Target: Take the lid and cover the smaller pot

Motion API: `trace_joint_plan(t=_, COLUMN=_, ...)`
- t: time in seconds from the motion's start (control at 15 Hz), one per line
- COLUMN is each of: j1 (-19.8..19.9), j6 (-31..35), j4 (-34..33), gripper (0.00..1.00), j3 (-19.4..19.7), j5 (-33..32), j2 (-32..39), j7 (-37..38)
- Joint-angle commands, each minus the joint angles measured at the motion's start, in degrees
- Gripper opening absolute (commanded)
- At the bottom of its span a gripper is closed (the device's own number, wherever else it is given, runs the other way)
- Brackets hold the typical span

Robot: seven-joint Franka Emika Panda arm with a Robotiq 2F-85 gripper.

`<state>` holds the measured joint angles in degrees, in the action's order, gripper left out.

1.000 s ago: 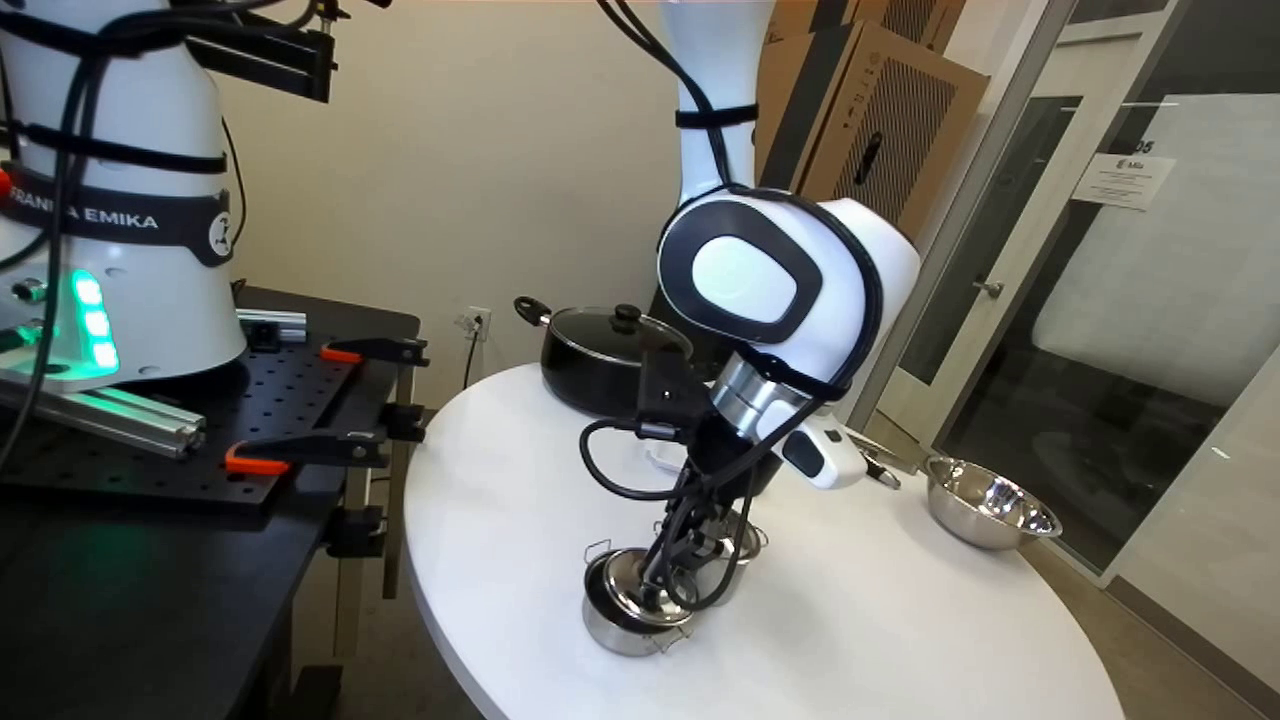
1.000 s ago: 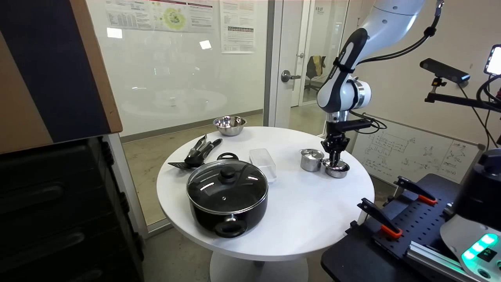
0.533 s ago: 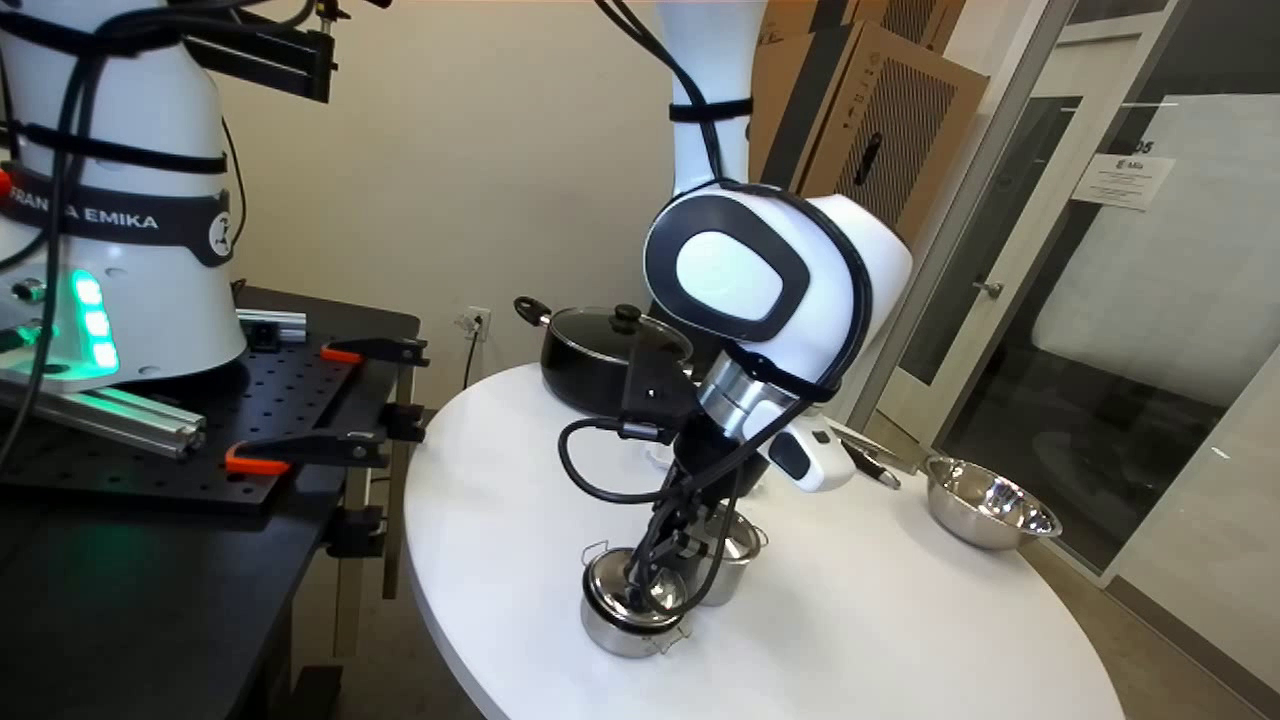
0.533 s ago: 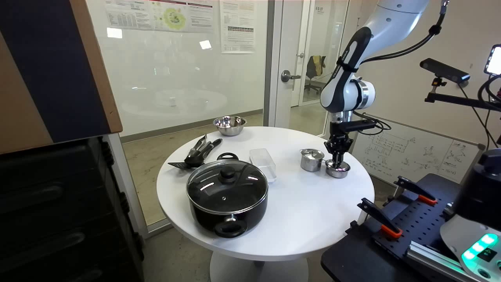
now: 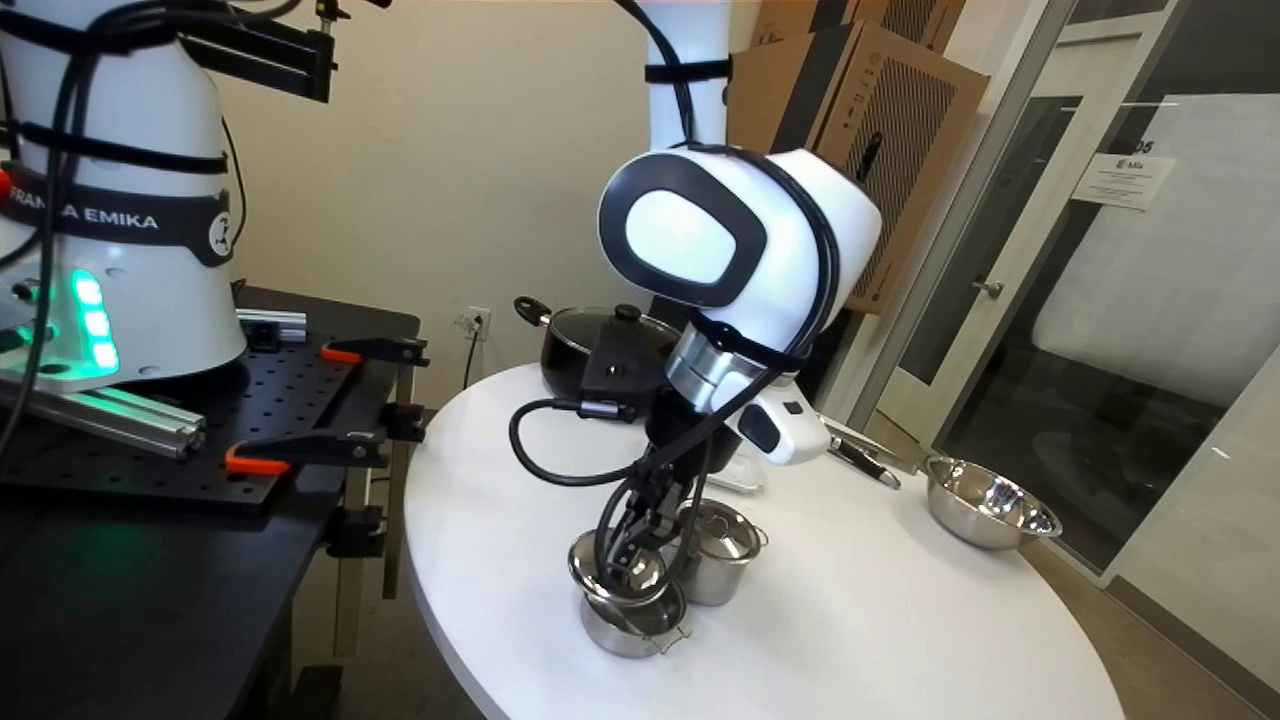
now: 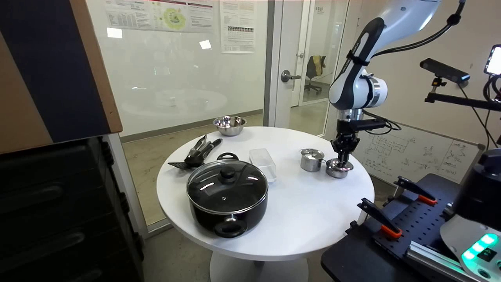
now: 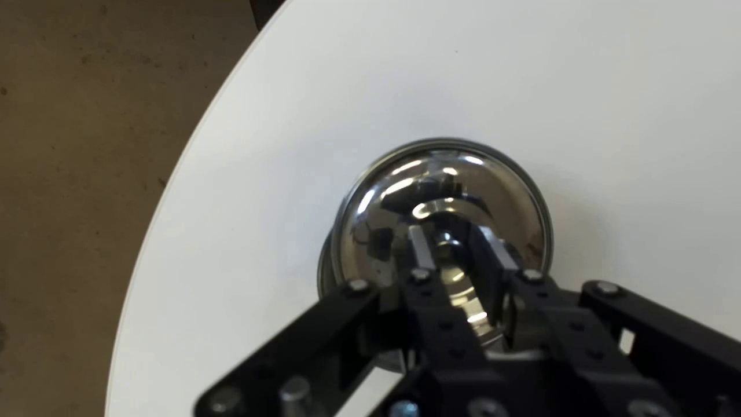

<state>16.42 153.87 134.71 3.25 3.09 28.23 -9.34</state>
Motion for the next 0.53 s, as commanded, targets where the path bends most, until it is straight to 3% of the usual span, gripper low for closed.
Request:
trace_joint_plan(t=0.0, j1=1.37, j6=0.92, j4=2.41, gripper=0.06, j3=-0.93, j5=2.26, j2=-2.85, j7=-2.46)
trace_joint_plan(t=0.47, j1=0.94, j6=0.28, j4=0.54, gripper=0.06, j3=-0.15, j5=2.32, j2=-1.45, j7=-1.3)
